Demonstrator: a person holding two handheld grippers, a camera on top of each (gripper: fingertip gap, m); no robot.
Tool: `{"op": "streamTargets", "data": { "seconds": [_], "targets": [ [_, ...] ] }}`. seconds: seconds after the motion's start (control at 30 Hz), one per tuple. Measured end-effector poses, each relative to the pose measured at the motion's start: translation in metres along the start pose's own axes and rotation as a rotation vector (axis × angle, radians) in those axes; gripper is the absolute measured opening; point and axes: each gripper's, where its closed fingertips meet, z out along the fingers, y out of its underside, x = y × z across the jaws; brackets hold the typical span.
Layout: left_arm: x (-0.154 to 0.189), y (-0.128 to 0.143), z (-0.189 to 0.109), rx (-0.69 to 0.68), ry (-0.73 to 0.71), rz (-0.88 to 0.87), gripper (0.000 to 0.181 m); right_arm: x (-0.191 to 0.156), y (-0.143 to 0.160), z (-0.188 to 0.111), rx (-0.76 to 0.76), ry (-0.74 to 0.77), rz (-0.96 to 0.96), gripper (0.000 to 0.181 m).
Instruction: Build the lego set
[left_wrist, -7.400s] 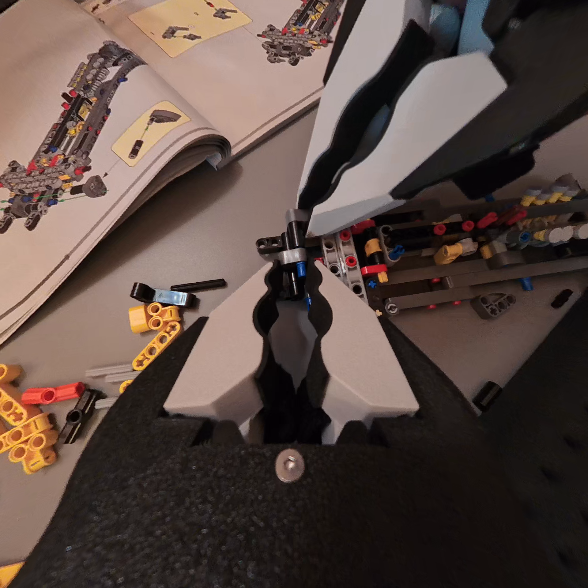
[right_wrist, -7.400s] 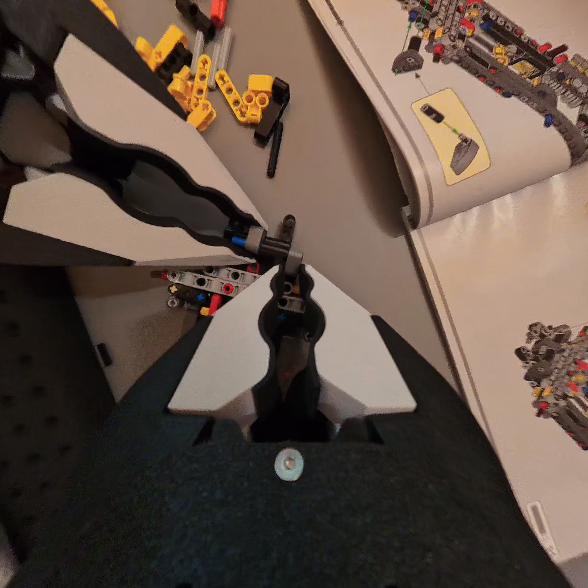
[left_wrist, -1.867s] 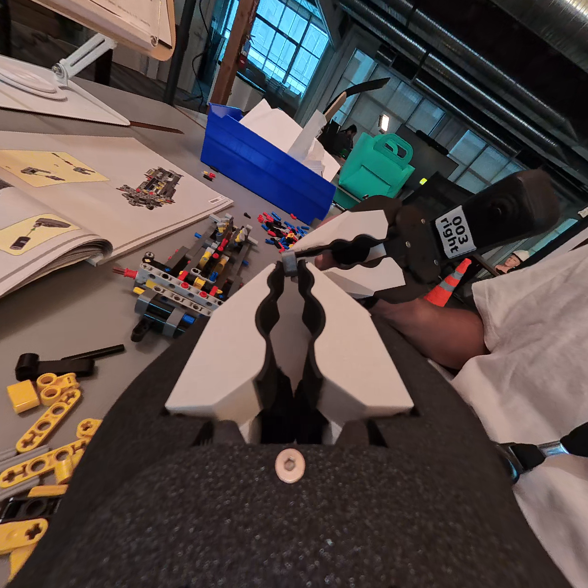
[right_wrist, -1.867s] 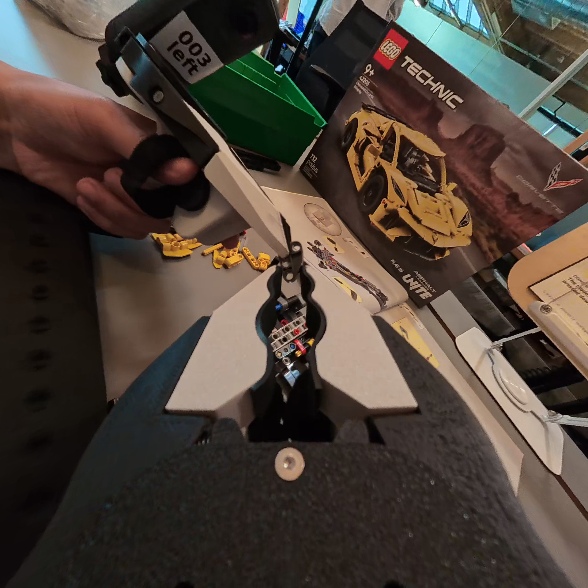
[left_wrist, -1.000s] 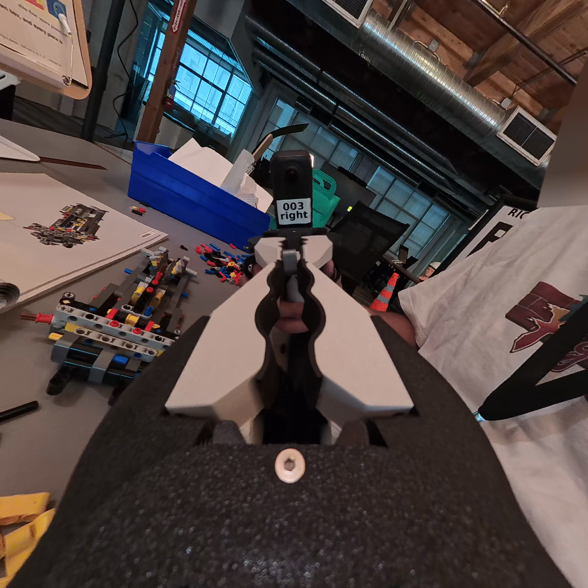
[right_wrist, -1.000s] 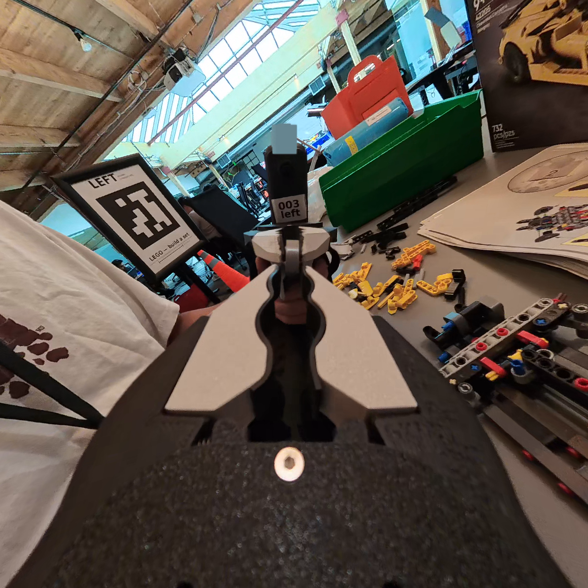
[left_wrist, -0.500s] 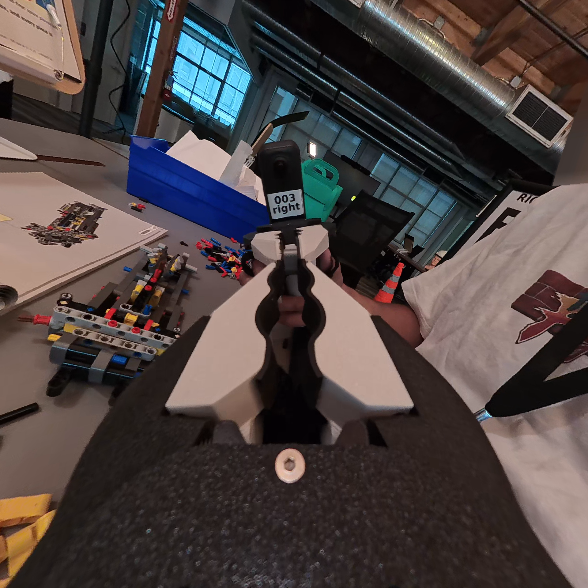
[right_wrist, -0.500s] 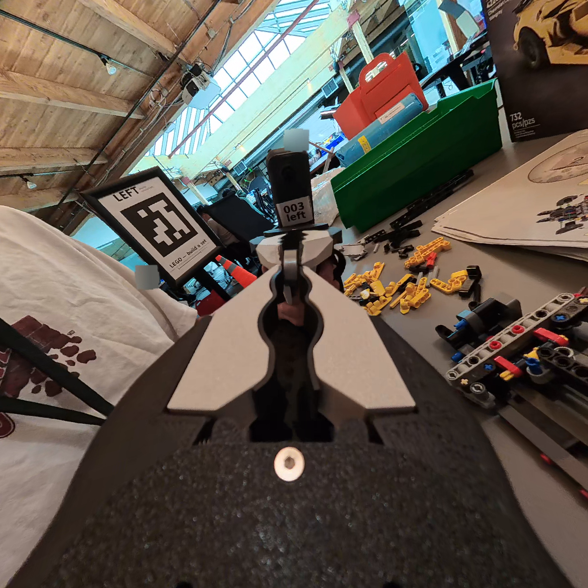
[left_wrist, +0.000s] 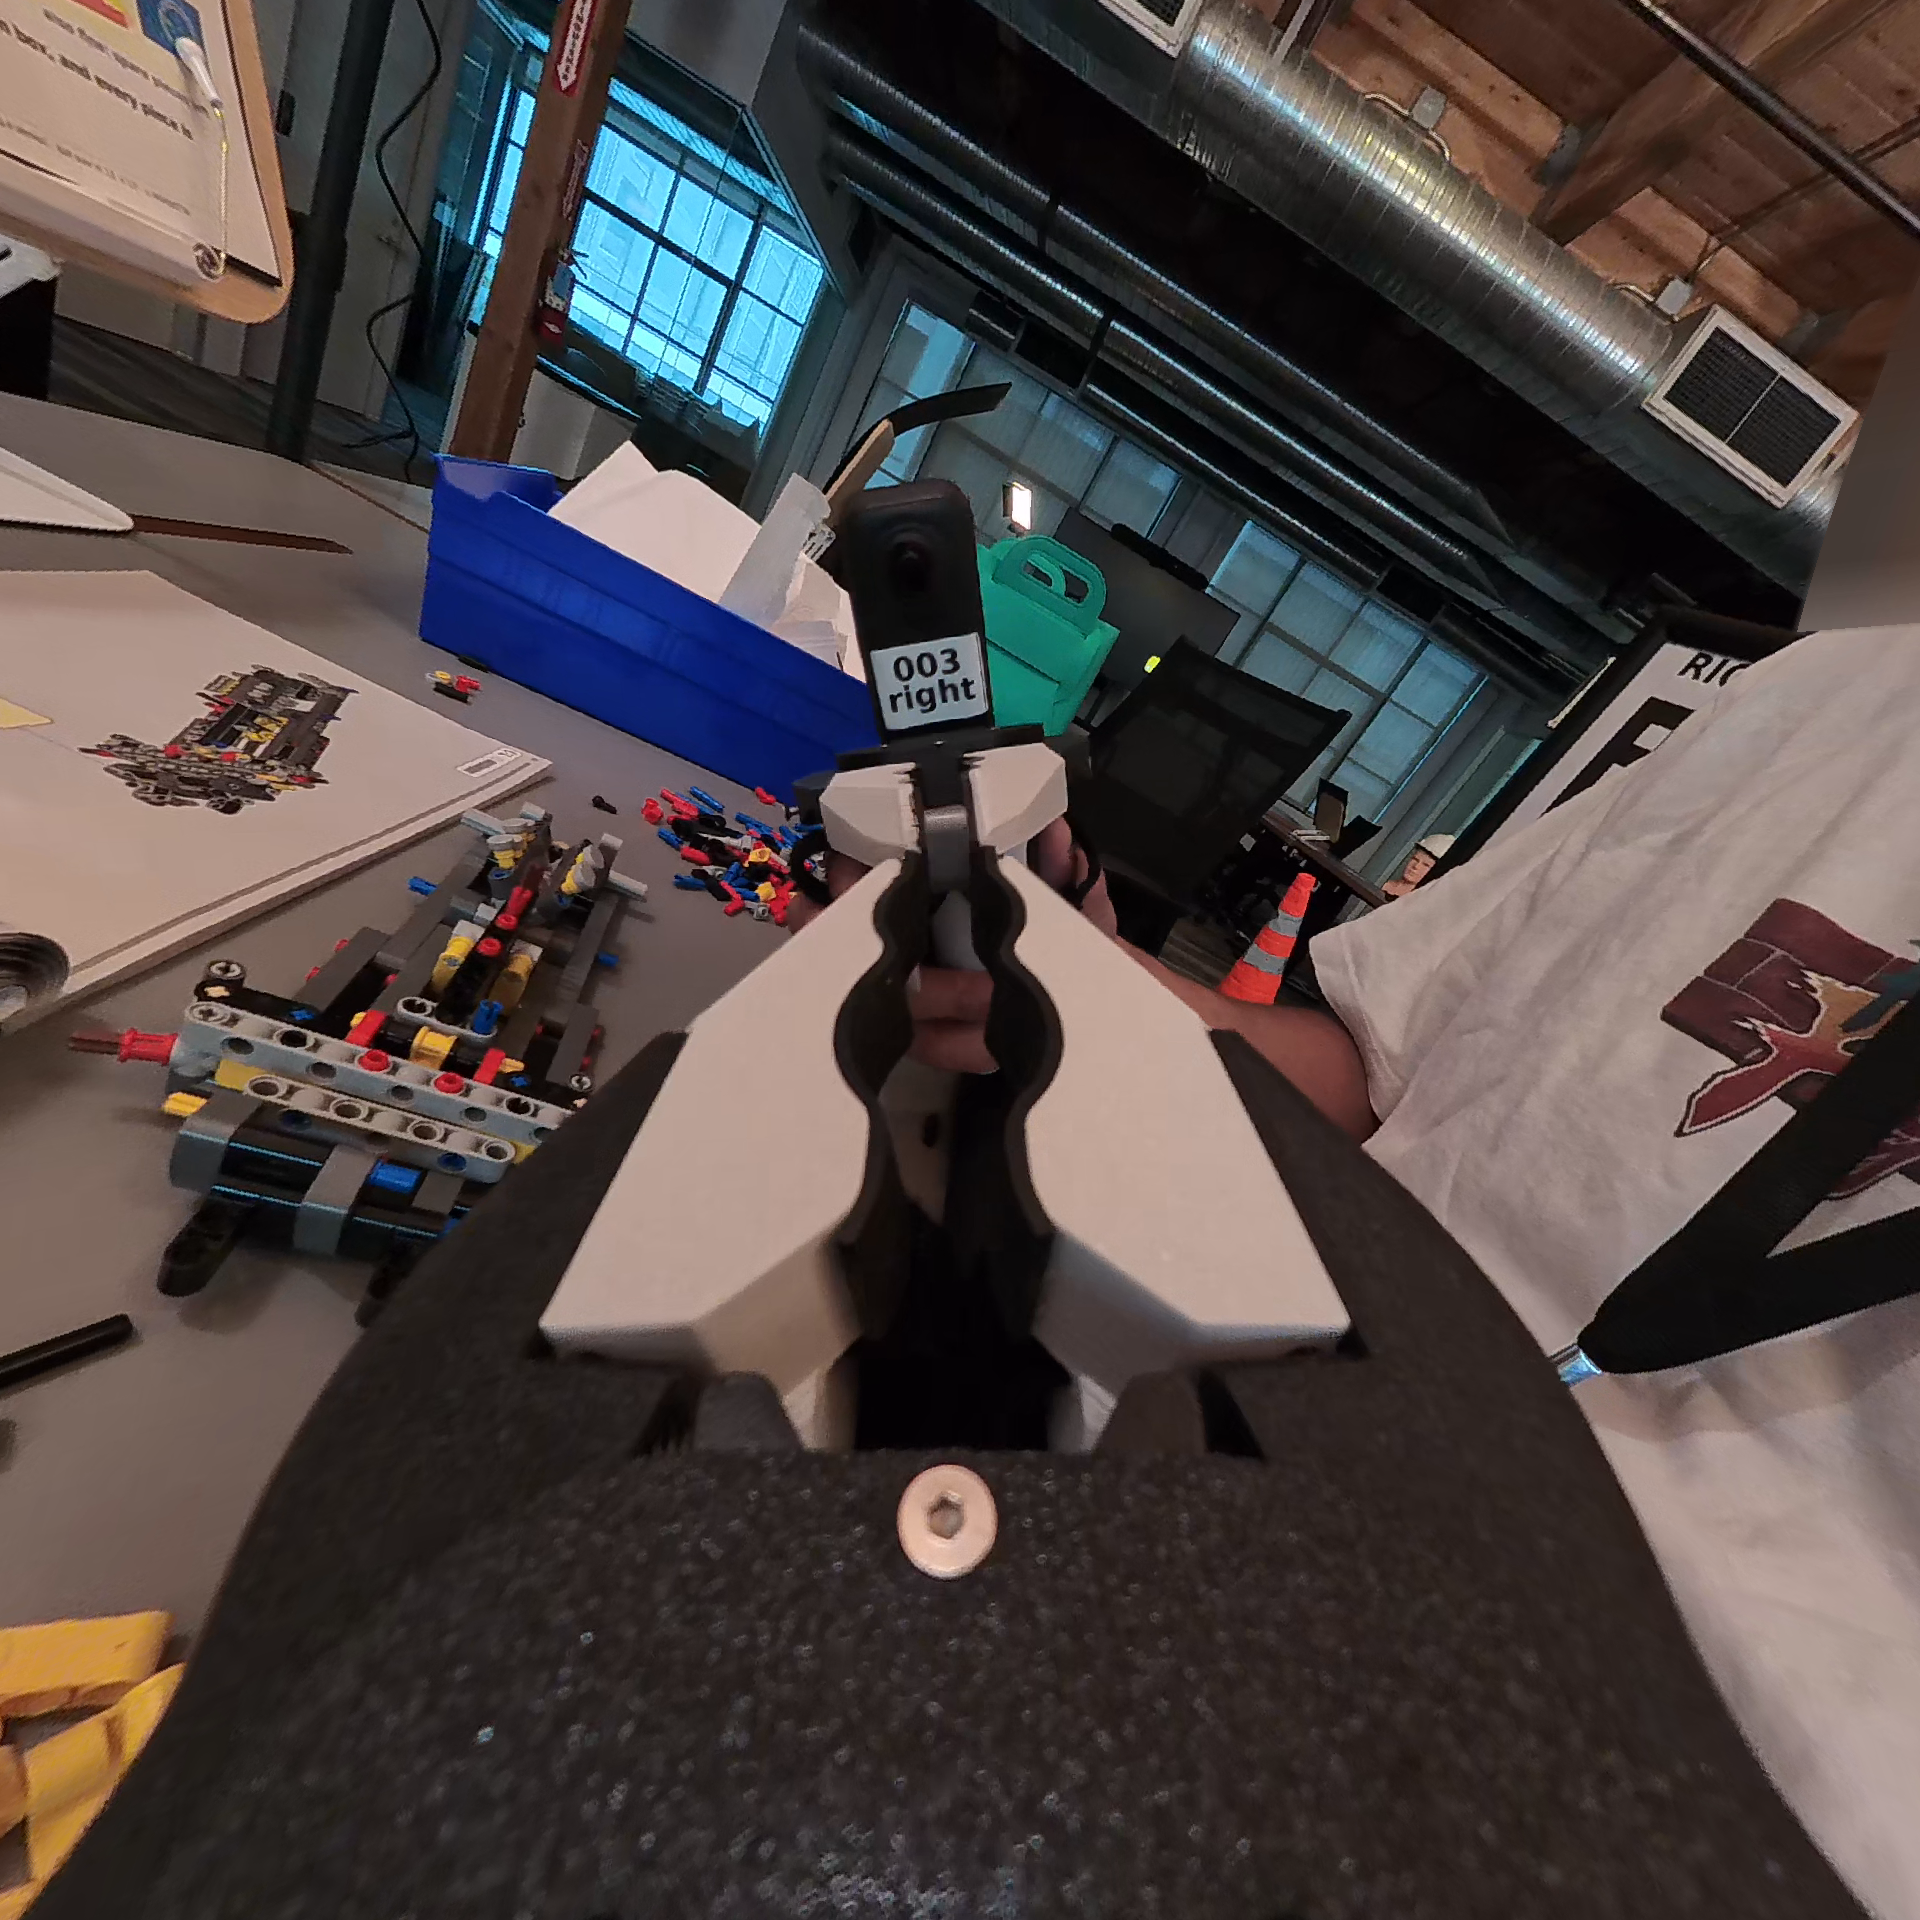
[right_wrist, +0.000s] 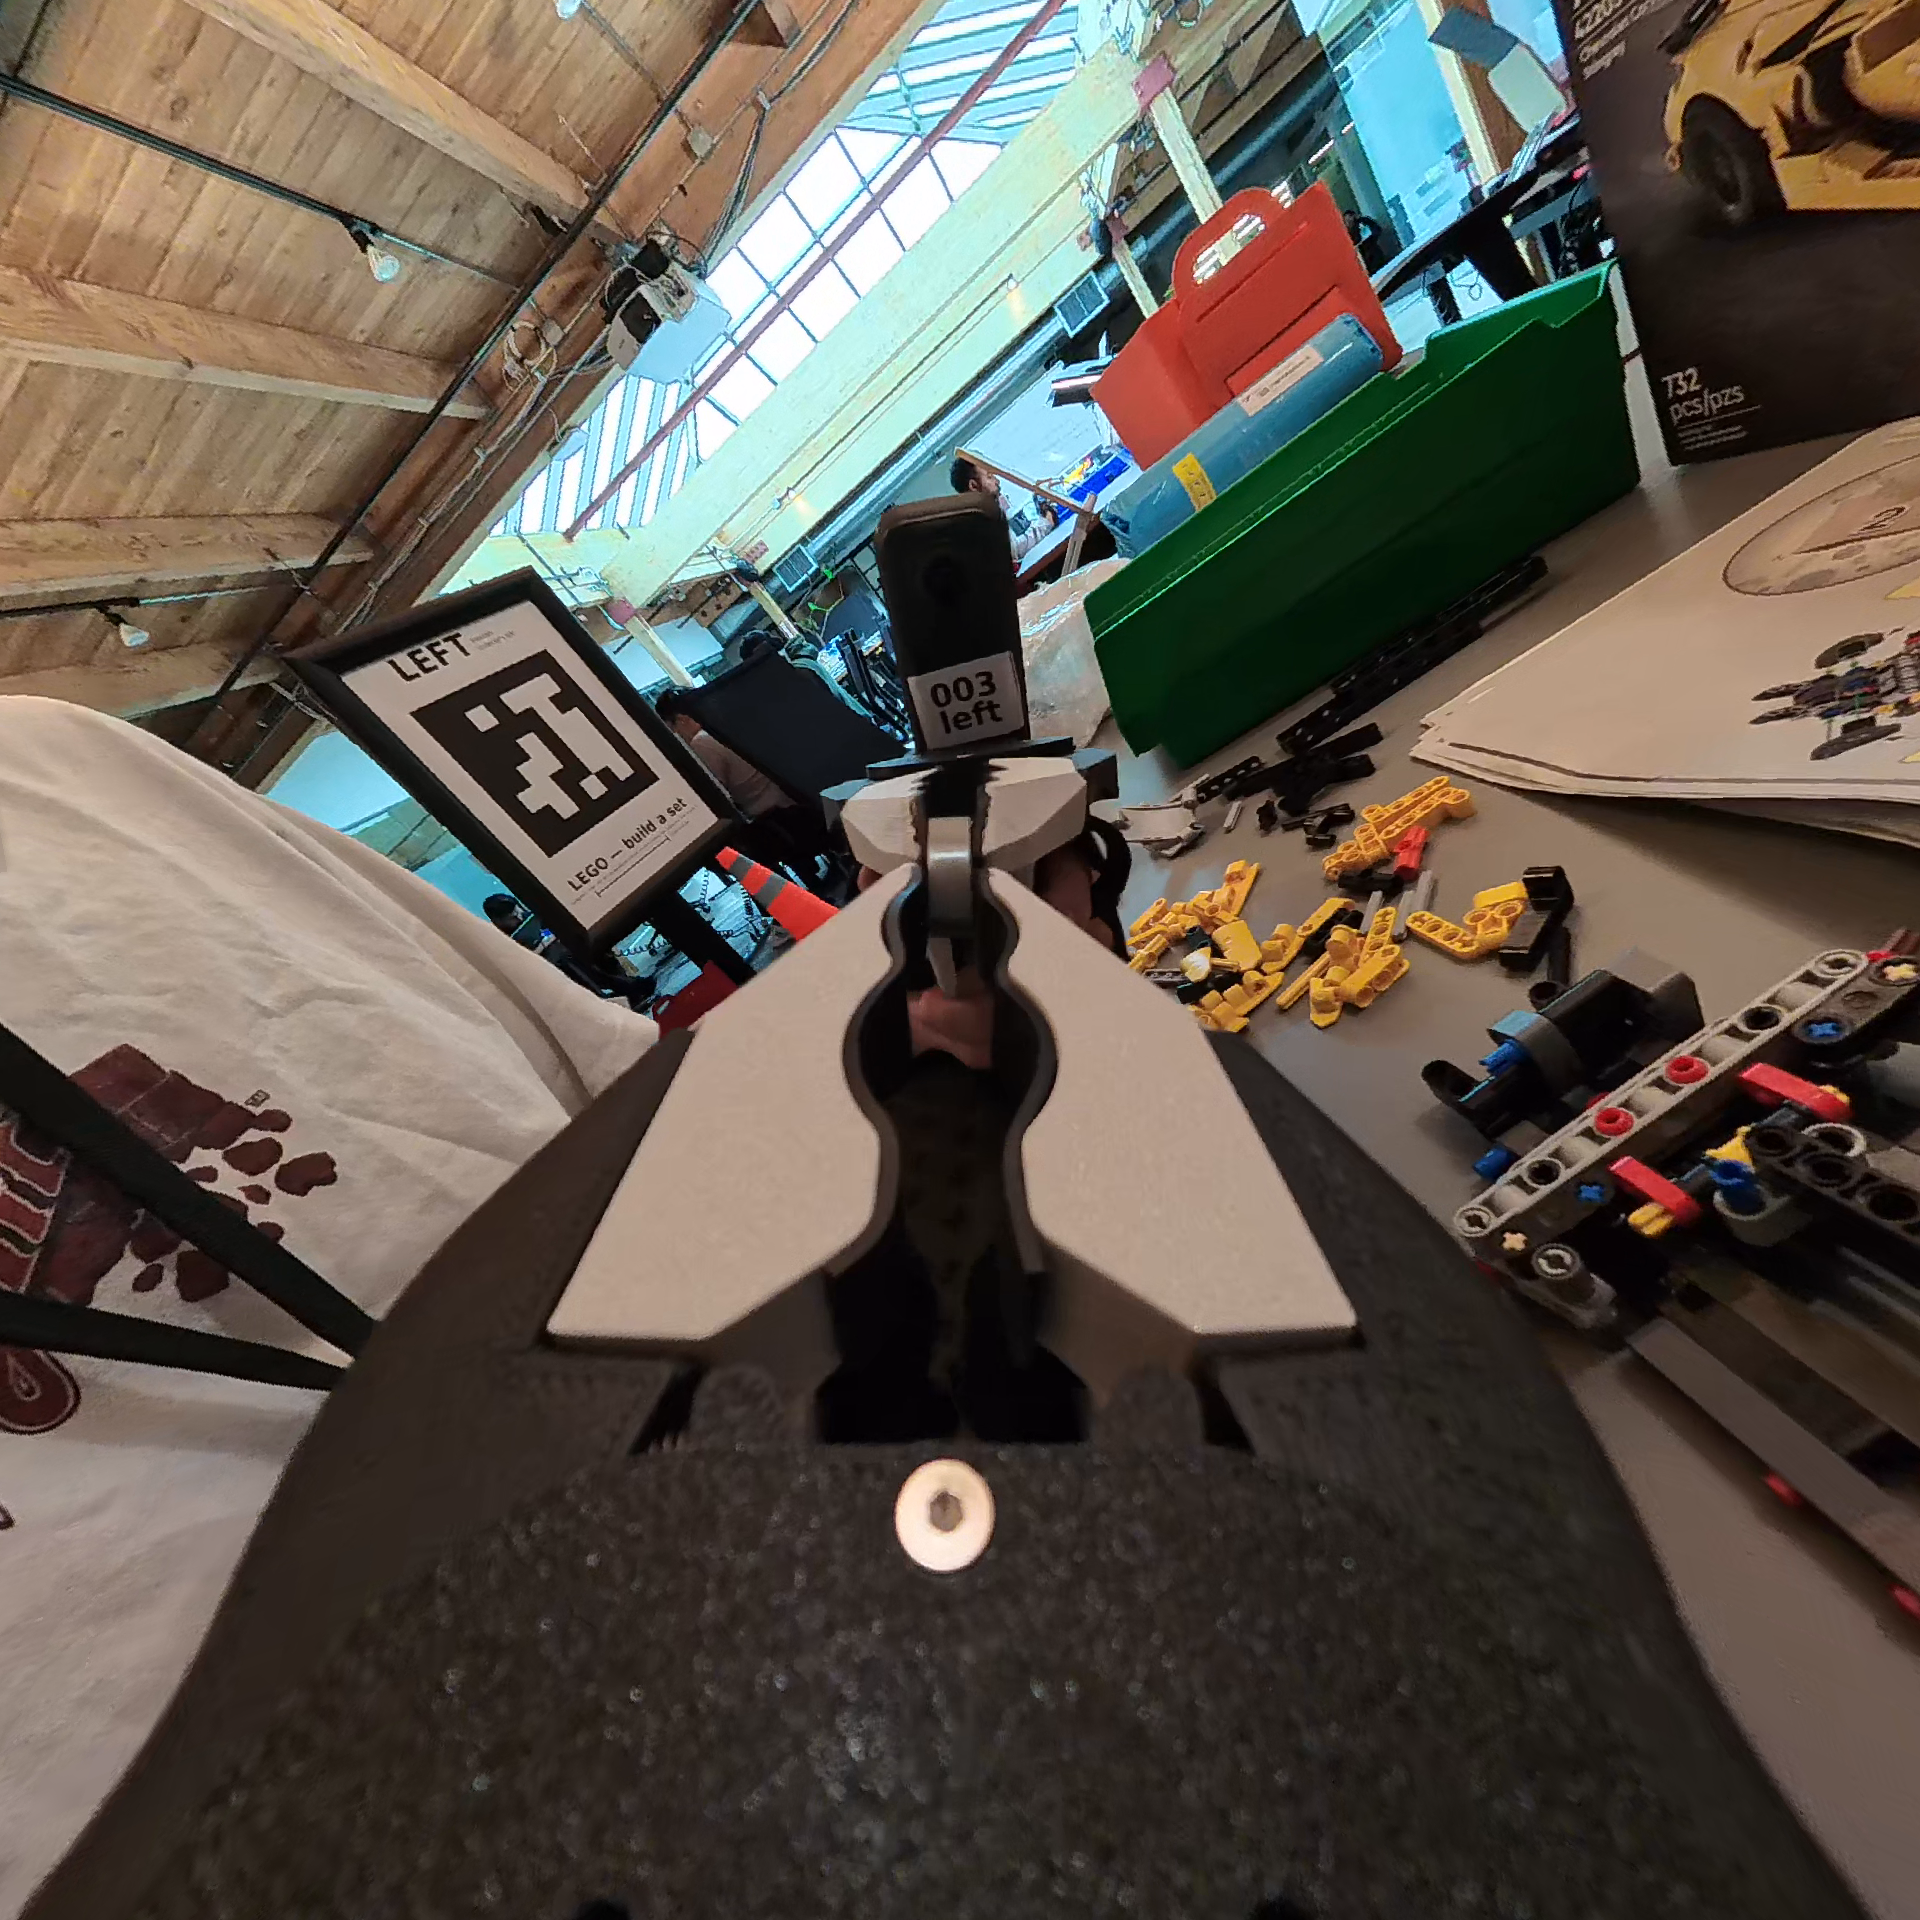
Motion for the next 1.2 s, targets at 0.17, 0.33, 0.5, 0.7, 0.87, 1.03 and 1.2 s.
{"op": "streamTargets", "data": {
  "seconds": [0.17, 0.33, 0.5, 0.7, 0.87, 1.03, 1.2],
  "targets": [
    [0.0, 0.0, 0.0, 0.003, -0.001, 0.004, 0.006, 0.0, 0.0, 0.001, 0.002, -0.002, -0.001, 0.007],
    [0.0, 0.0, 0.0, 0.004, -0.003, 0.008, 0.006, -0.001, 0.001, 0.001, -0.003, -0.013, 0.007, 0.006],
    [-0.002, 0.002, 0.001, -0.005, -0.014, 0.005, 0.006, 0.002, 0.001, -0.001, -0.014, 0.01, -0.018, 0.007],
    [-0.015, 0.002, 0.0, -0.015, -0.104, 0.016, 0.005, 0.015, 0.0, -0.003, -0.02, 0.092, -0.04, 0.007],
    [-0.036, -0.012, -0.018, 0.07, -0.261, 0.067, 0.007, 0.045, -0.021, -0.034, 0.109, 0.258, -0.018, 0.007],
    [-0.04, -0.01, -0.018, 0.058, -0.267, 0.054, 0.011, 0.052, -0.023, -0.045, 0.146, 0.262, 0.059, 0.006],
    [-0.038, -0.002, -0.012, 0.013, -0.276, 0.097, 0.014, 0.05, -0.022, -0.043, 0.147, 0.243, 0.073, 0.006]
  ]
}}
